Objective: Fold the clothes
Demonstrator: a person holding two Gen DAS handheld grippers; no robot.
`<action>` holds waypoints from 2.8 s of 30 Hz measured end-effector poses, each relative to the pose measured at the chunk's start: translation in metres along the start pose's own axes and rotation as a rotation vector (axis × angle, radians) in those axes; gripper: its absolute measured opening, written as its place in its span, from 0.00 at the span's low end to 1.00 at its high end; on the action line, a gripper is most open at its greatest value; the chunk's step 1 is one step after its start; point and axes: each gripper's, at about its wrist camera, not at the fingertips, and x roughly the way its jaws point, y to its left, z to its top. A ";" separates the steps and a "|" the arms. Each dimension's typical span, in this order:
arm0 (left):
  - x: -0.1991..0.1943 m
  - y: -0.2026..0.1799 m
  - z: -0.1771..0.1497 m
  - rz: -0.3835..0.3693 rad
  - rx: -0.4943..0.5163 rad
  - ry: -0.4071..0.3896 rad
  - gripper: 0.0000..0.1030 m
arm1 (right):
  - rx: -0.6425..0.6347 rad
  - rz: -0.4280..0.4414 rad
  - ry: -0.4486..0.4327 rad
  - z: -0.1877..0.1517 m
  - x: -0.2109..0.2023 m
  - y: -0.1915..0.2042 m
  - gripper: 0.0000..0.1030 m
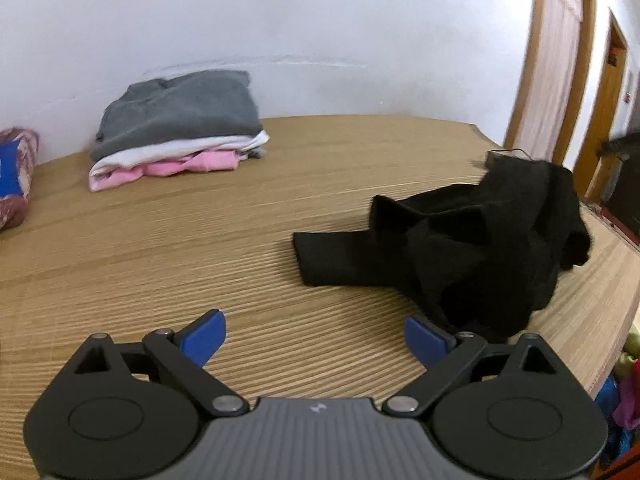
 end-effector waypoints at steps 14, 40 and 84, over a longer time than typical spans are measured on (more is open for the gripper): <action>0.124 0.025 0.083 -0.089 0.258 0.021 0.89 | -0.152 0.633 0.280 -0.071 -0.037 0.205 0.78; 0.044 0.174 0.096 -0.080 -0.230 -0.119 0.04 | -0.023 0.833 -0.050 0.033 -0.104 0.138 0.06; -0.101 -0.002 -0.063 -0.095 -0.062 0.165 0.22 | -0.598 0.900 0.126 -0.087 -0.020 0.153 0.39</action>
